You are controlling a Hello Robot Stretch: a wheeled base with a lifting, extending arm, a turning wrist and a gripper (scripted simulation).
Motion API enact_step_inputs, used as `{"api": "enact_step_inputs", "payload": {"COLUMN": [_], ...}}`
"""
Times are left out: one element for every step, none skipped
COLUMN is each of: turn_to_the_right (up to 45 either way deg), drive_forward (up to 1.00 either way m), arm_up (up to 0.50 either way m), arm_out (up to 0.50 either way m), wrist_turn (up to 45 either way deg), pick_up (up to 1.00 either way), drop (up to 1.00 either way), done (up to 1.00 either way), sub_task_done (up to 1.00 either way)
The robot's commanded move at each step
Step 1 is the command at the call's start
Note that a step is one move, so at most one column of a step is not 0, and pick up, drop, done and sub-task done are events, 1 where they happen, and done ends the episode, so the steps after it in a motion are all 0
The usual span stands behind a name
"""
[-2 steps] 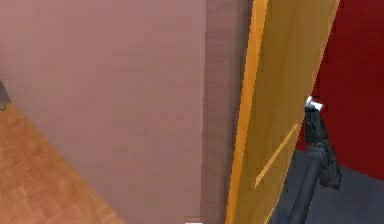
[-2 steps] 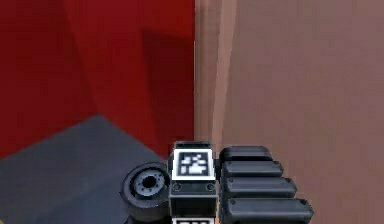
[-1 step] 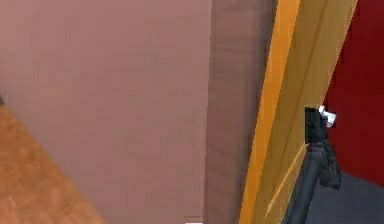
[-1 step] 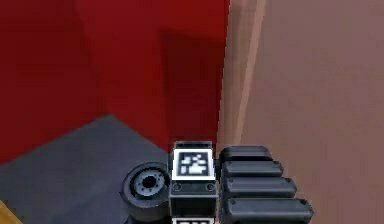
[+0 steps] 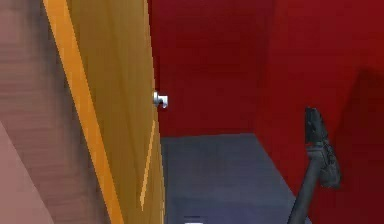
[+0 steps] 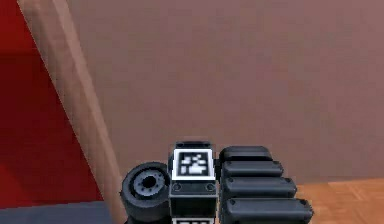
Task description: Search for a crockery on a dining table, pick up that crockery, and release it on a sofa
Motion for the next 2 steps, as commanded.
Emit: {"api": "enact_step_inputs", "payload": {"turn_to_the_right": [15.0, 0.0], "drive_forward": [0.00, 0.80], "arm_up": [0.00, 0.00], "arm_out": [0.00, 0.00], "wrist_turn": [0.0, 0.0], "pick_up": [0.00, 0.00], "drop": [0.00, 0.00], "done": [0.00, 0.00], "sub_task_done": [0.00, 0.00]}}
